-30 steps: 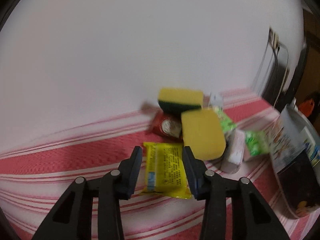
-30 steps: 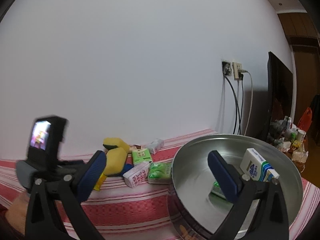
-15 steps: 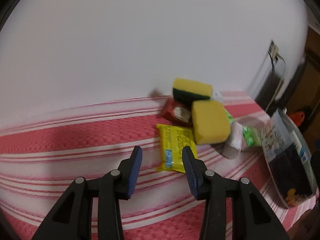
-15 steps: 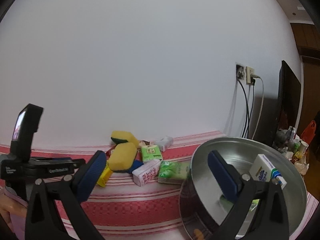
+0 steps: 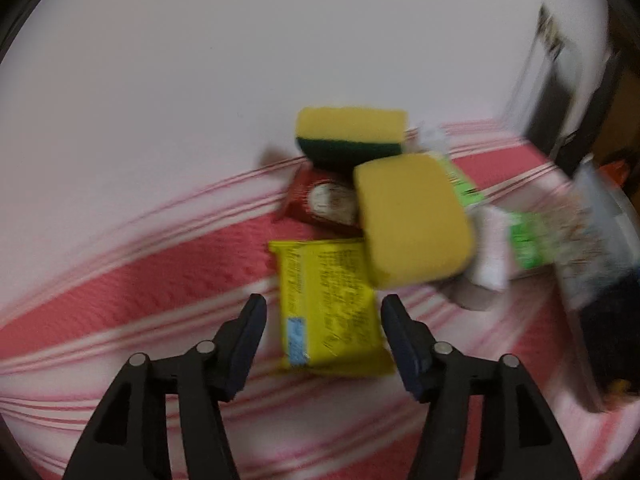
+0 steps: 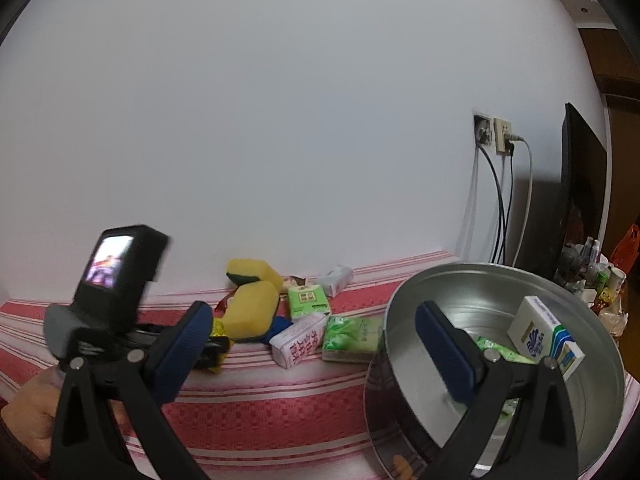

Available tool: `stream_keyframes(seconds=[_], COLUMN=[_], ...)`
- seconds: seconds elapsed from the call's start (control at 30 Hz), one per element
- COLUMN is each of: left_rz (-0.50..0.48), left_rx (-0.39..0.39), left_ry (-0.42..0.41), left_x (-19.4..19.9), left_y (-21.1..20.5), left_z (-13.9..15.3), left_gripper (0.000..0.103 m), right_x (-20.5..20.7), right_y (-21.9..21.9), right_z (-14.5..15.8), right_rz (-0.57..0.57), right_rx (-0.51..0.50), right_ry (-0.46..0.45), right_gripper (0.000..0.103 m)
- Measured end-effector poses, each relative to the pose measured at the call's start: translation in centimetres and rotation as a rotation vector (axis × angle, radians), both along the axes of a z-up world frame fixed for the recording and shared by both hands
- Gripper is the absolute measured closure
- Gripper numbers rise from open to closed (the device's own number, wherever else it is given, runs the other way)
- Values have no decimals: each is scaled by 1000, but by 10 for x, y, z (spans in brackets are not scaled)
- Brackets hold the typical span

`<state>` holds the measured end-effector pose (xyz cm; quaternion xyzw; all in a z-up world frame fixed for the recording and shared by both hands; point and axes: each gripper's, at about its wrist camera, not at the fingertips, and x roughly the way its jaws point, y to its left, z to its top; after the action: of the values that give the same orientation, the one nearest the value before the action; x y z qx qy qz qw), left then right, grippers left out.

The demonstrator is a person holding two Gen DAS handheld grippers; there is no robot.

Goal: Organize objects
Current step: 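Grasp the yellow snack packet with the left gripper while the right gripper grasps a yellow sponge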

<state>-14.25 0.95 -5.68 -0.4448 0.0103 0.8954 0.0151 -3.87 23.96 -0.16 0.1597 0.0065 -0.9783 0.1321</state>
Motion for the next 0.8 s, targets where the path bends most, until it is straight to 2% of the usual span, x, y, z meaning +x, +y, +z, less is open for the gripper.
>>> stream_keyframes(seconds=[0.07, 0.17, 0.2, 0.27, 0.4, 0.53, 0.6, 0.7, 0.8], left_rz=[17, 39, 43, 54, 89, 118, 141, 180, 216], left_rx=[7, 25, 36, 49, 138, 146, 132, 103, 117], left_ry=[-37, -15, -8, 4, 26, 119, 193, 282, 330], left_x=[-8, -7, -5, 0, 9, 30, 46, 64, 74], left_y=[-2, -10, -13, -19, -36, -49, -55, -67, -83], left_z=[-8, -8, -7, -6, -1, 16, 28, 42, 50], left_gripper=[38, 37, 39, 51, 51, 51, 51, 51, 51], right_x=[-1, -1, 0, 2, 4, -6, -16, -46, -77], right_y=[-2, -5, -7, -10, -15, -23, -31, -56, -78], right_z=[-1, -2, -2, -2, -2, -2, -1, -1, -8], right_rz=[3, 4, 2, -2, -3, 26, 47, 109, 128], right_rx=[7, 26, 35, 51, 76, 82, 86, 82, 87], right_ry=[-6, -3, 3, 14, 27, -6, -40, -126, -215], right_gripper=[0, 0, 0, 0, 0, 0, 0, 2, 7])
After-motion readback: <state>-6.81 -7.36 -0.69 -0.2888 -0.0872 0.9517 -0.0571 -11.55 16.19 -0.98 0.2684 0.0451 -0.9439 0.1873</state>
